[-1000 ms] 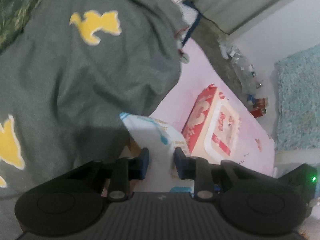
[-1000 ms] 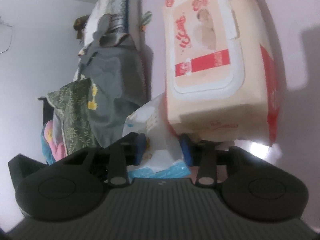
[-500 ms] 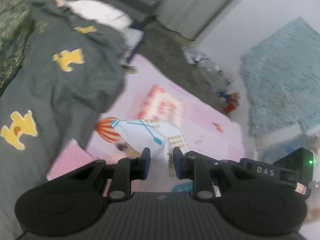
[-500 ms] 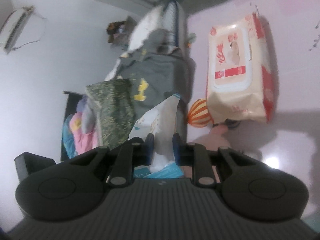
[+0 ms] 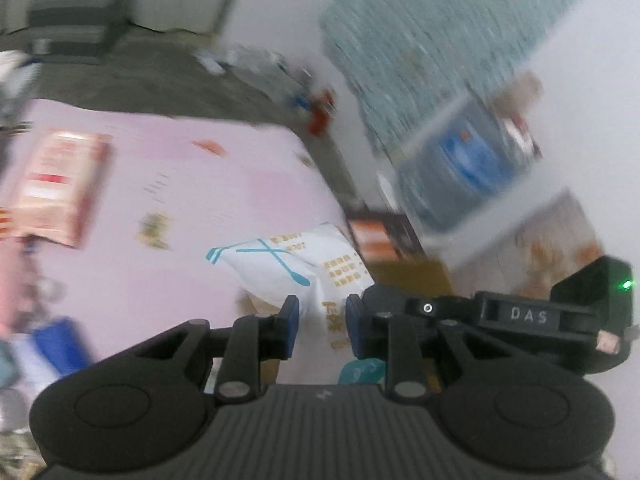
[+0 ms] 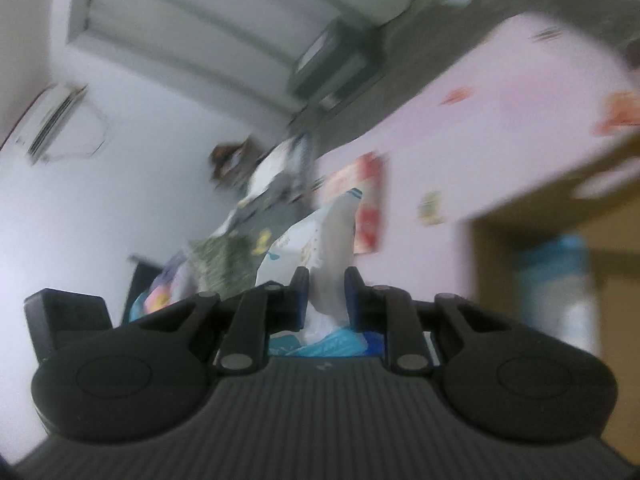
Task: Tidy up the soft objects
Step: 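Carry the cotton pad packet into the cardboard box and release it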
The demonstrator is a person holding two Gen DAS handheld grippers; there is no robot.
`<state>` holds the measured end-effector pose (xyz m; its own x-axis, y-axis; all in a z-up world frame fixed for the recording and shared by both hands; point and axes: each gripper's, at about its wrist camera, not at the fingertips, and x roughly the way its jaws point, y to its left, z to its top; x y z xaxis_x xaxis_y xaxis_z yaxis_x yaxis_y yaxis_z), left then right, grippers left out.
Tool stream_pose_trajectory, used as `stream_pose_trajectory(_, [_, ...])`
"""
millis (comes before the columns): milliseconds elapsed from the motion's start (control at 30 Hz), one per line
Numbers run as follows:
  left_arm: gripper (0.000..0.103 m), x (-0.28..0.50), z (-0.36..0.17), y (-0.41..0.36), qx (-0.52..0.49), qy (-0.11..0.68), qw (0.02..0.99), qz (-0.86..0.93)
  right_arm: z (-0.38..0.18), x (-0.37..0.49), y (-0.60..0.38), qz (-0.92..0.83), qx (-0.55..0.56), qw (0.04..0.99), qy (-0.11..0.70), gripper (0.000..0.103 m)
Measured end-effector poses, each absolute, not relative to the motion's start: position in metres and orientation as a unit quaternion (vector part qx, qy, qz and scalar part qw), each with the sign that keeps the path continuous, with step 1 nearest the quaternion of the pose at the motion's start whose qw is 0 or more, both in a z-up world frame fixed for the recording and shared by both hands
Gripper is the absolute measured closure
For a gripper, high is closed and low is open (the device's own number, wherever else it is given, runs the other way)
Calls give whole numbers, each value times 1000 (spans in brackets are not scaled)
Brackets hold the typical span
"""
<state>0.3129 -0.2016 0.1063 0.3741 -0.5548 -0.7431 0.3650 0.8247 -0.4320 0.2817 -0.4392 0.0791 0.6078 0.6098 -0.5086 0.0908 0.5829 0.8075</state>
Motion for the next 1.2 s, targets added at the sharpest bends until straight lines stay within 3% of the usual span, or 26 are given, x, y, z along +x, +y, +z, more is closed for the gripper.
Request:
stream_pose_trajectory(233, [76,324,48,-304,-50,536,785,-306,26,230,-537,64,457,781,420,85])
stream_pose_trajectory(533, [69,343,-21,-346,32,574,769,-278,-54,251,-562,10,395,785,478,82])
stream_pose_trajectory(700, [67,332,-4,-336,42,552,777,-298,-80,257,-548,2,366,780,508,82])
stream_pose_trajectory(1033, [48,306,80,-251,10,460,837,-296,-31,259,-520,12,301,835,461,80])
stream_pose_trajectory(1200, [46,295,83,-195,-7,450,855,-258,-70,284,-492,44,323,796,509,83])
